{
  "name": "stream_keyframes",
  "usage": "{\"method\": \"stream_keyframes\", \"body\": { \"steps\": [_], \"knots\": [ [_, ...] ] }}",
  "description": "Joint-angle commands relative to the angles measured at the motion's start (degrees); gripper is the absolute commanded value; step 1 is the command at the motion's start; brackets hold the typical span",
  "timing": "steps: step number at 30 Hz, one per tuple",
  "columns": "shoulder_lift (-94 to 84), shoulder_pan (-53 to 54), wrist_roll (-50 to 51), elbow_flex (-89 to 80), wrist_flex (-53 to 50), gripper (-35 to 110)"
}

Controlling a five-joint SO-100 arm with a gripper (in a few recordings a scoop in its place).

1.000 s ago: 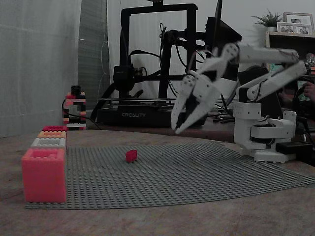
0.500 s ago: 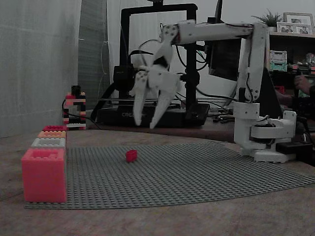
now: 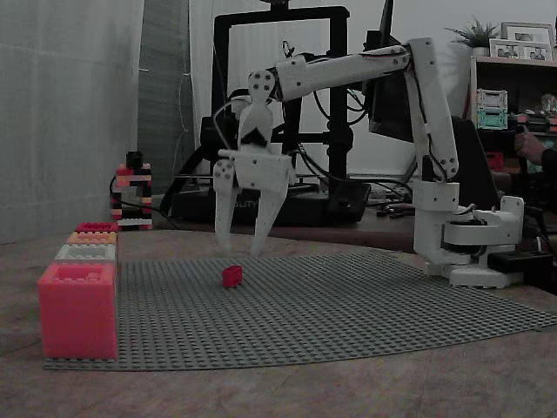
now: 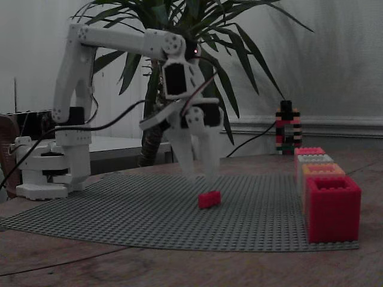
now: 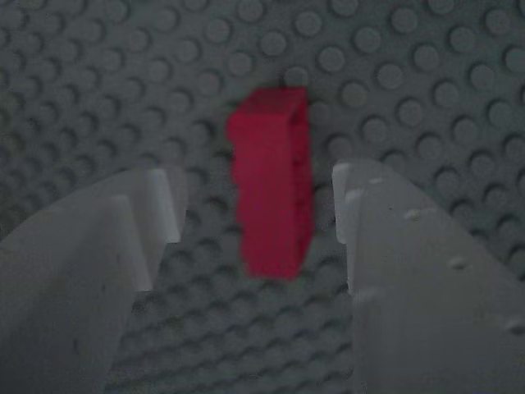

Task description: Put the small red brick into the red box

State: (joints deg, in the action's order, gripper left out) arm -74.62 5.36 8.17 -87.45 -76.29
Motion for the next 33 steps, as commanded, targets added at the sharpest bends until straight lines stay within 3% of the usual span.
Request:
{"method": "stream_keyframes", "body": {
  "steps": [1,21,26,33],
  "knots": [
    [-0.62,0.0,0.09,4.66,0.26,16],
    [6.59,-1.41,-0.7,8.61,1.76,14],
    [7.56,-1.85,-0.35,9.49,1.67,3],
    [7.91,-1.76,0.44,12.92,1.32,0]
  ]
}}
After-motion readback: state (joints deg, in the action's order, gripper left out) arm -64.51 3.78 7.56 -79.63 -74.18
